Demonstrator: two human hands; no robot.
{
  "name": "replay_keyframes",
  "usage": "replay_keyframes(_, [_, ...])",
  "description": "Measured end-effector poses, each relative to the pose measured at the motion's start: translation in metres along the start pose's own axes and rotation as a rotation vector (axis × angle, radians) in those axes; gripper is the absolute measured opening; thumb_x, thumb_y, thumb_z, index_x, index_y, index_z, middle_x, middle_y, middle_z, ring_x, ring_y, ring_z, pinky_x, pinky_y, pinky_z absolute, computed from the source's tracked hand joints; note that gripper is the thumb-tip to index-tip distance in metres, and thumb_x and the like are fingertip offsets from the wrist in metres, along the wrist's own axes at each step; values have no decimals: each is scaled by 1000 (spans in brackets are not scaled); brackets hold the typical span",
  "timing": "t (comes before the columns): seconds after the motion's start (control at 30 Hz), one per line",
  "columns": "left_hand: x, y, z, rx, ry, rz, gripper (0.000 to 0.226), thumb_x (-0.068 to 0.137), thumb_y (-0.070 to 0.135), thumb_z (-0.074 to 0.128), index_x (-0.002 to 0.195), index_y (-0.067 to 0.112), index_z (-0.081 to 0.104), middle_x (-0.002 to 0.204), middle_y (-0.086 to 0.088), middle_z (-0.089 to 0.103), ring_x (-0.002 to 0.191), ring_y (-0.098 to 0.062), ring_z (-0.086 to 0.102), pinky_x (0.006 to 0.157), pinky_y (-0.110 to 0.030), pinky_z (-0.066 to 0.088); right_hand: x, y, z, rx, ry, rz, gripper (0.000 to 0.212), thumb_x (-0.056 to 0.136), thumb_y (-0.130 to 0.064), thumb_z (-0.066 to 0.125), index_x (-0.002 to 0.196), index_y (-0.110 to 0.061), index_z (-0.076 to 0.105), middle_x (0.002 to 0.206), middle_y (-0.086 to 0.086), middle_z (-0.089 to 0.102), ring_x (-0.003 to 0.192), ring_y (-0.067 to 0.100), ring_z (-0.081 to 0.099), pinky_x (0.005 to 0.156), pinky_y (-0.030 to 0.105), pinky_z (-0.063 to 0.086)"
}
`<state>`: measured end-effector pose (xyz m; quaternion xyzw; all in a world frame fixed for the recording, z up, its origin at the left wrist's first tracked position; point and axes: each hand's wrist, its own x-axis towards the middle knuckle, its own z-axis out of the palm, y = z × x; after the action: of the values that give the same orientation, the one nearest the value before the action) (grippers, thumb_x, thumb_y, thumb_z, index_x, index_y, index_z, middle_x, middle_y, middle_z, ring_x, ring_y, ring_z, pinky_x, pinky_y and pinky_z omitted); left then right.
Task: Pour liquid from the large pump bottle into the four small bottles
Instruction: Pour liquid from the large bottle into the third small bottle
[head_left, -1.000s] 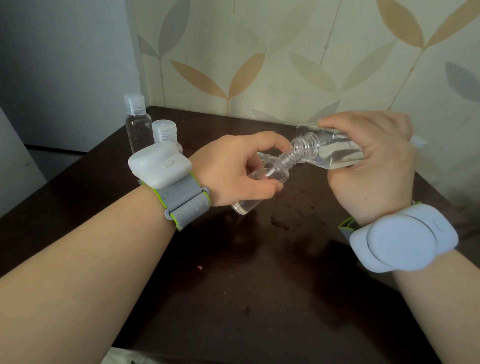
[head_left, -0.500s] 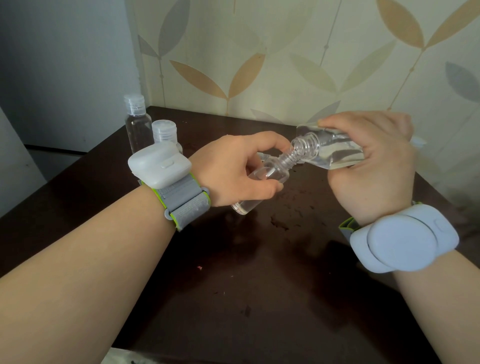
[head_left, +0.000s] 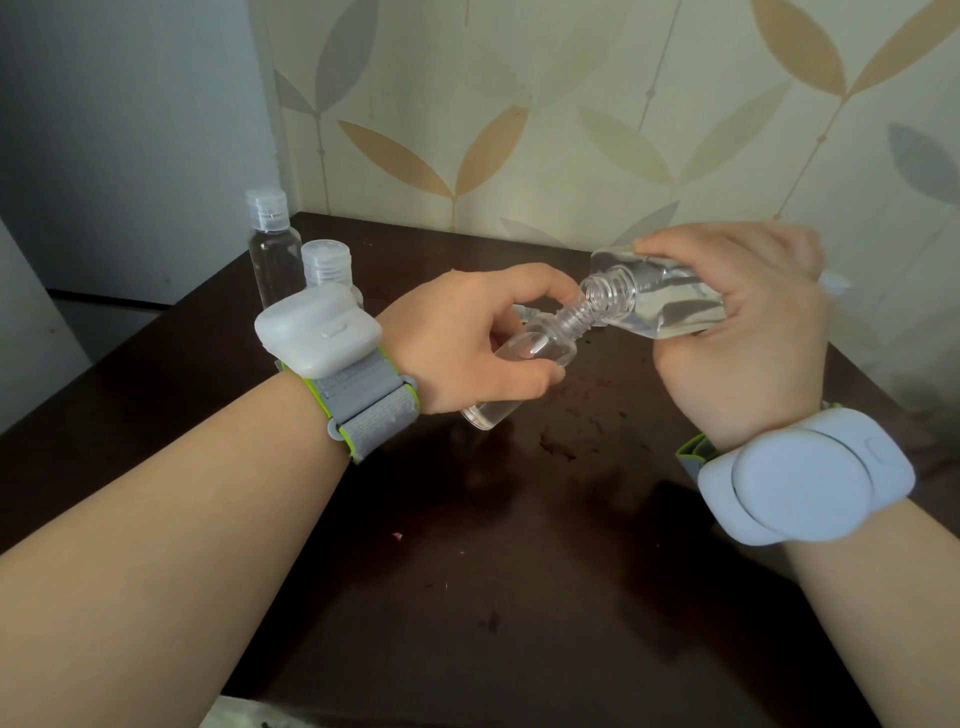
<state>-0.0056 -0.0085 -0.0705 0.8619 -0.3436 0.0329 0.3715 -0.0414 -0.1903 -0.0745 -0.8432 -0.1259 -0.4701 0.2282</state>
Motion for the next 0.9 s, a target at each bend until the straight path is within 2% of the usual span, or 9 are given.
replay_keyframes(0.33, [0,0,1,2,1,0,33,62,42,59,87,55,42,66,2,66,49,-4,46,60,-20,43,0,0,0,8,9,-4,51,53,18,55,93,-10,69,90,7,64,95,21,36,84,71,34])
replay_keyframes(0.47, [0,0,1,-2,-3,1,33,61,41,59,86,56,42,67,1,66,48,-3,46,58,-17,41,0,0,0,-8,4,-11,50,54,17,55,93,-10,69,90,9,65,98,33,45,85,70,34])
replay_keyframes(0.67, [0,0,1,2,-1,5,34,62,41,59,88,54,41,65,0,65,48,-4,45,59,-19,40,0,1,1,16,-1,-6,47,57,15,55,94,-10,69,91,9,65,96,21,35,84,71,33])
replay_keyframes(0.9, [-1,1,1,13,1,2,33,62,42,58,87,55,41,69,0,67,48,-3,47,59,-18,40,0,2,1,13,2,-5,47,56,17,58,93,-10,69,91,9,65,97,22,37,84,71,33])
